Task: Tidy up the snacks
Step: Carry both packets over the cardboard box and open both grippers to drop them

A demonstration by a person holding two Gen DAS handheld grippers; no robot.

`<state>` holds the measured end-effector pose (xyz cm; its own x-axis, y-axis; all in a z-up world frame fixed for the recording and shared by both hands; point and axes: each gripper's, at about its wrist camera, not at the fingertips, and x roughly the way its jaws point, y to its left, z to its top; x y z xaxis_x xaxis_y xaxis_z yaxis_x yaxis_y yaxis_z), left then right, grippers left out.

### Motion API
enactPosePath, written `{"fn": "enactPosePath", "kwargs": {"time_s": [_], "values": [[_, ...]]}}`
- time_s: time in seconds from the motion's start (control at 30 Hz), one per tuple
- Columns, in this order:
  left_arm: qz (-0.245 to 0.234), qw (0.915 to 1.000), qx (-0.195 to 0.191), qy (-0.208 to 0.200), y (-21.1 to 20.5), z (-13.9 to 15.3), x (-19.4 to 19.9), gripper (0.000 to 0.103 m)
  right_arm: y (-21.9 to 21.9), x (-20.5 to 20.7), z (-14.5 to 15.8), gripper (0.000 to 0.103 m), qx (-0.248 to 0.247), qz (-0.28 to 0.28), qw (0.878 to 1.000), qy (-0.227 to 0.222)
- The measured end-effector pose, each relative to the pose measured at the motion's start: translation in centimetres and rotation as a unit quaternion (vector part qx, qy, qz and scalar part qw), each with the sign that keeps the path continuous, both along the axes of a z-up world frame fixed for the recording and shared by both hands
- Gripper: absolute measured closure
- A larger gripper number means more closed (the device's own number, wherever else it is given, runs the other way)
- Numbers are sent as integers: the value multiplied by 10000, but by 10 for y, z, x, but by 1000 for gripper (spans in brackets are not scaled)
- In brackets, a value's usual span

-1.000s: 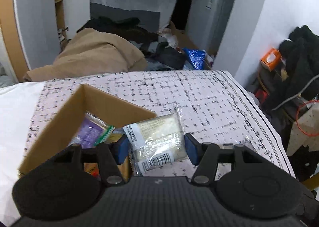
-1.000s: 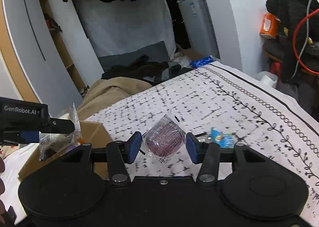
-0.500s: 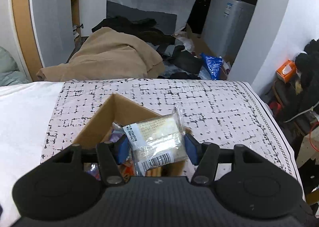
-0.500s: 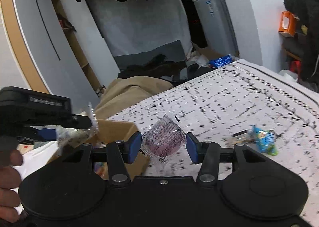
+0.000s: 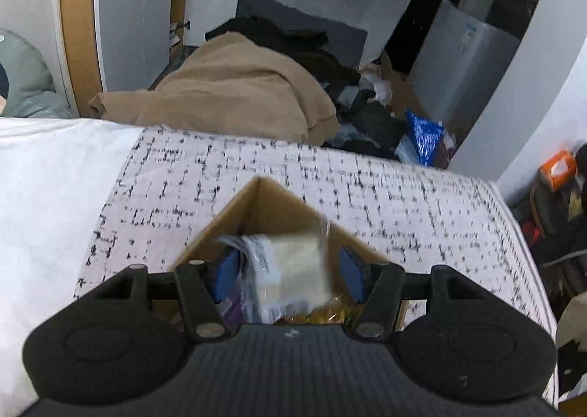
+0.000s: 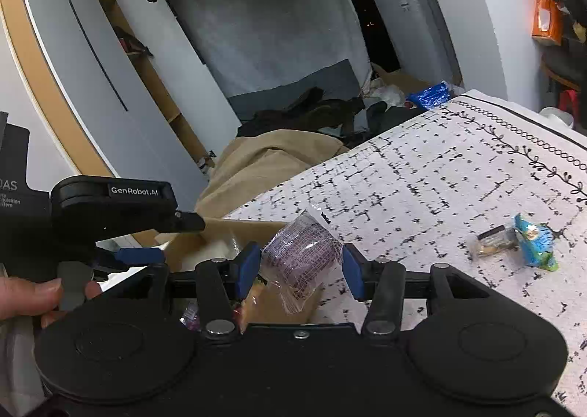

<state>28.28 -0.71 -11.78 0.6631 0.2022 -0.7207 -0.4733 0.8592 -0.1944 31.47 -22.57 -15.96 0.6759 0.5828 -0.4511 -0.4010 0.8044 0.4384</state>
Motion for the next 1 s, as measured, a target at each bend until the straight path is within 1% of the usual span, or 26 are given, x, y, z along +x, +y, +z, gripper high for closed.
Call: {"fn": "enactPosePath", "kwargs": {"time_s": [0.07, 0.17, 0.33, 0.53, 0.57, 0.6, 0.67, 0.7, 0.77, 0.87, 1.0], "values": [[-33, 9999, 8, -137, -1, 4, -2, 43, 3, 2, 2, 55, 24, 47, 10000, 37], [-60, 9997, -57, -250, 0, 10, -3, 42, 12, 1, 5, 55, -130, 119, 9998, 18], [-1, 9994, -258, -216, 7, 12, -8, 41, 25, 0, 12, 55, -273, 201, 9994, 22], [292, 9986, -419, -167, 24, 15, -19, 38, 47, -4, 23, 55, -382, 333, 9987, -23], [326, 9983, -449, -170, 27, 16, -21, 36, 50, -4, 24, 53, -388, 353, 9986, -21], [352, 9981, -465, -173, 30, 16, -23, 35, 54, -5, 26, 49, -396, 362, 9986, -5], [381, 9981, -452, -167, 33, 17, -27, 33, 58, -7, 29, 47, -378, 297, 9988, -1], [387, 9982, -442, -128, 34, 17, -28, 32, 58, -9, 31, 42, -347, 306, 9989, -14], [442, 9977, -512, -77, 38, 20, -32, 32, 58, -12, 35, 37, -377, 261, 9989, -47], [399, 9974, -598, -90, 41, 23, -37, 23, 53, -18, 40, 37, -551, 200, 9982, -96], [325, 9973, -662, -13, 39, 25, -42, 20, 42, -30, 49, 31, -711, 76, 9973, -154]]}}
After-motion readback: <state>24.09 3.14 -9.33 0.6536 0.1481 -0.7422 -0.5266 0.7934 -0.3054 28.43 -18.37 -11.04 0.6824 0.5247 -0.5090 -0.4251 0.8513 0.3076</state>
